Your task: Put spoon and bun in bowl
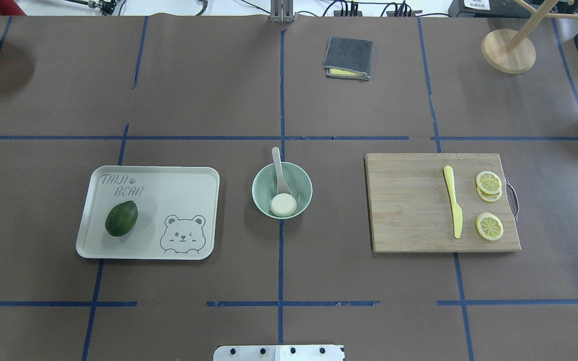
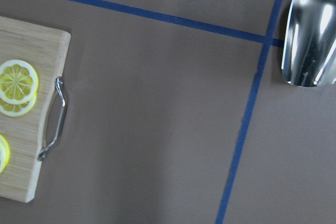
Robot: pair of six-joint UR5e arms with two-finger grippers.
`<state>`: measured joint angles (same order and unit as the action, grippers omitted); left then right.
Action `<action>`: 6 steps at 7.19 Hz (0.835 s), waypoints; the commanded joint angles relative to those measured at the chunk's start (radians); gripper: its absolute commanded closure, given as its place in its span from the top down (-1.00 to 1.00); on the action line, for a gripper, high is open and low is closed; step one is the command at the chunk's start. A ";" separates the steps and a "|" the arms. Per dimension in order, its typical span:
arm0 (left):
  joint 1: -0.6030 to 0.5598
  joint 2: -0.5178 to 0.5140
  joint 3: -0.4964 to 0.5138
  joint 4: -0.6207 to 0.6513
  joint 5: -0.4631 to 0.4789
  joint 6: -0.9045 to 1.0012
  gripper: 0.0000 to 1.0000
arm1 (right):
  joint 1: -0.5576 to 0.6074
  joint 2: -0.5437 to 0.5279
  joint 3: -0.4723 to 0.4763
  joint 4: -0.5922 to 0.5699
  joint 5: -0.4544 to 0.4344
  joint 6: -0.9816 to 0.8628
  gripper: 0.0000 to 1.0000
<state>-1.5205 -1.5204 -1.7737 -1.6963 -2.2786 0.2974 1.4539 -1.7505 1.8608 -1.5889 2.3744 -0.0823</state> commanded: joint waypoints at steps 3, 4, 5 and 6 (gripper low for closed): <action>-0.007 0.009 0.036 0.052 -0.061 -0.001 1.00 | 0.068 -0.007 -0.006 -0.095 0.005 -0.140 1.00; -0.006 0.008 0.033 0.050 -0.061 -0.001 1.00 | 0.066 -0.011 -0.014 -0.097 0.003 -0.140 1.00; -0.006 0.011 0.033 0.050 -0.061 -0.003 1.00 | 0.068 -0.003 -0.011 -0.095 0.005 -0.140 1.00; -0.006 0.038 0.030 0.050 -0.061 0.003 1.00 | 0.066 -0.003 -0.011 -0.092 0.005 -0.140 1.00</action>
<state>-1.5265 -1.5032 -1.7418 -1.6456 -2.3387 0.2965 1.5209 -1.7555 1.8503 -1.6838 2.3788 -0.2222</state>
